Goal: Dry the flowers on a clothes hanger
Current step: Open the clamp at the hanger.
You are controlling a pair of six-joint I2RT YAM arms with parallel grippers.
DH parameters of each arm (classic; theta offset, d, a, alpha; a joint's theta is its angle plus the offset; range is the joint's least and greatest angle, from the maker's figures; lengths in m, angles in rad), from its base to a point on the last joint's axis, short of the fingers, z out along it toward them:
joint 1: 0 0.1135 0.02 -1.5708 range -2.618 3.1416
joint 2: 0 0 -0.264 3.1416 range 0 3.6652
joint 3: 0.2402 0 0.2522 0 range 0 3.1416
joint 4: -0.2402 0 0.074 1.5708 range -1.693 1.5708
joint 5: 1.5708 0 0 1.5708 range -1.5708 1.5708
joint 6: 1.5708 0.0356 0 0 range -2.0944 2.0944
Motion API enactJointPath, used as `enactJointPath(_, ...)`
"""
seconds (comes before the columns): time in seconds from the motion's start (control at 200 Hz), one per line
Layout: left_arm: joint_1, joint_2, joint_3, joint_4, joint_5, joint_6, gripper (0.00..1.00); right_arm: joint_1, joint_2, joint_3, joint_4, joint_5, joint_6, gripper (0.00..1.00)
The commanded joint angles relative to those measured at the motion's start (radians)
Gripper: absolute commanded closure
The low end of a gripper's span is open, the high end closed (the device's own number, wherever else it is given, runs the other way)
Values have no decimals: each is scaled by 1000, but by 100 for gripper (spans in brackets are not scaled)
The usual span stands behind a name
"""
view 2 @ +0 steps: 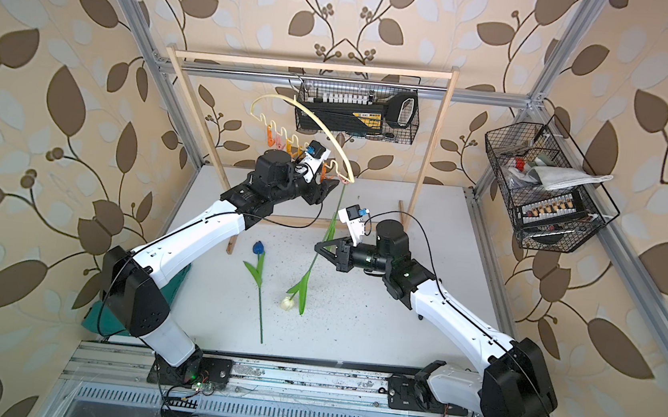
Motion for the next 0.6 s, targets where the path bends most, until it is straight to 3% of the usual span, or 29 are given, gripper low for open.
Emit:
enactJointPath(0.0, -9, 4, 49, 28, -15, 17, 33, -3, 10, 30, -4, -23, -1, 100)
enactJointPath(0.595, -8, 41, 119, -30, -51, 12, 46, -5, 9, 39, -10, -38, -1, 100)
